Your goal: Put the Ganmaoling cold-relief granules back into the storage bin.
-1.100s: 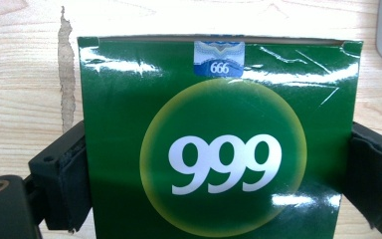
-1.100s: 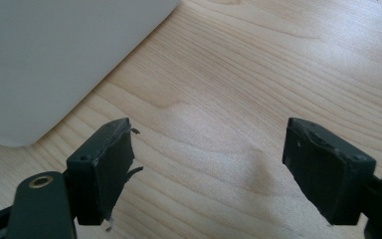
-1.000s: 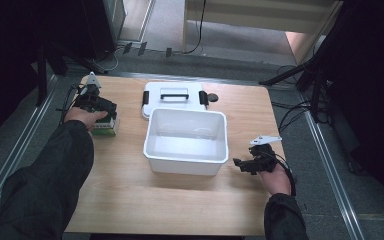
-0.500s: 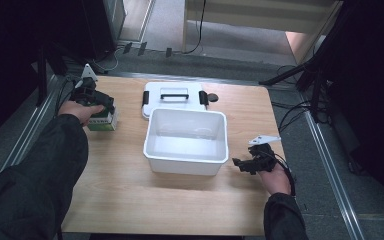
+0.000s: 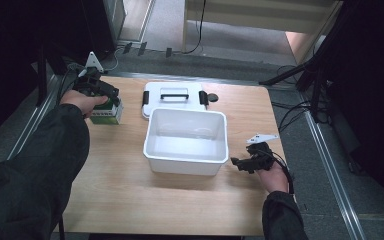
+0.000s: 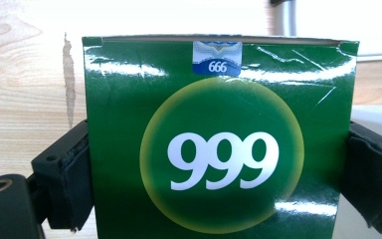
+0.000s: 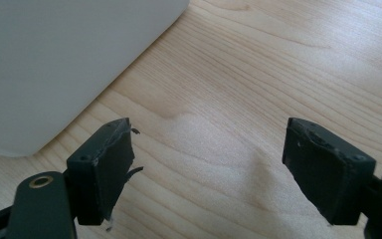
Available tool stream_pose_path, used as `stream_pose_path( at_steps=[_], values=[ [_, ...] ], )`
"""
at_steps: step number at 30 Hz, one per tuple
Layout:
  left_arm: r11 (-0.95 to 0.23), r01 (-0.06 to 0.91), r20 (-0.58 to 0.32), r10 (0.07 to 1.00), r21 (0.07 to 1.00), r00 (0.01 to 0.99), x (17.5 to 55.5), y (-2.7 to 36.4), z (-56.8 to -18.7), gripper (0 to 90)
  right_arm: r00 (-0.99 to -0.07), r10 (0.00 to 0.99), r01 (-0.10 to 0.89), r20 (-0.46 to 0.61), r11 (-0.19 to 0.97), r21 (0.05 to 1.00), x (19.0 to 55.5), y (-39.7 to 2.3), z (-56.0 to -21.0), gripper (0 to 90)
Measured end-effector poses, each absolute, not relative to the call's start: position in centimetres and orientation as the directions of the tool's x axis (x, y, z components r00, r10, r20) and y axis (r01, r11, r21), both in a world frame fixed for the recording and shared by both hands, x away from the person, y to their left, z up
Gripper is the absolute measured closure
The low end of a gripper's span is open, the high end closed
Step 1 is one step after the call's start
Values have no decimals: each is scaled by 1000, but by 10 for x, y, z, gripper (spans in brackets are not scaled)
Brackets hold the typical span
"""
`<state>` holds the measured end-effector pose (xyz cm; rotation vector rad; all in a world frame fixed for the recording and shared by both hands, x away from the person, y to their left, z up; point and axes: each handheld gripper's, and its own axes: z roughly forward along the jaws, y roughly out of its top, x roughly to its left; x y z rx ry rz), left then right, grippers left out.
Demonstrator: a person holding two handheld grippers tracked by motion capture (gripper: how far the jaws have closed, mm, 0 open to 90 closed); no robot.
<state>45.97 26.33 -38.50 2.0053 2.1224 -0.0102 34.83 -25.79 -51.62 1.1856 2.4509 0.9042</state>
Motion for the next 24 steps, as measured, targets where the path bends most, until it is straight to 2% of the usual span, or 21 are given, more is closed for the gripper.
stream_pose_path(
  at_steps=[24],
  values=[
    [-25,982,-185,981,189,60,445,198,-322,61,-627,779,600,21,465,651,349,-256,-514,201]
  ],
)
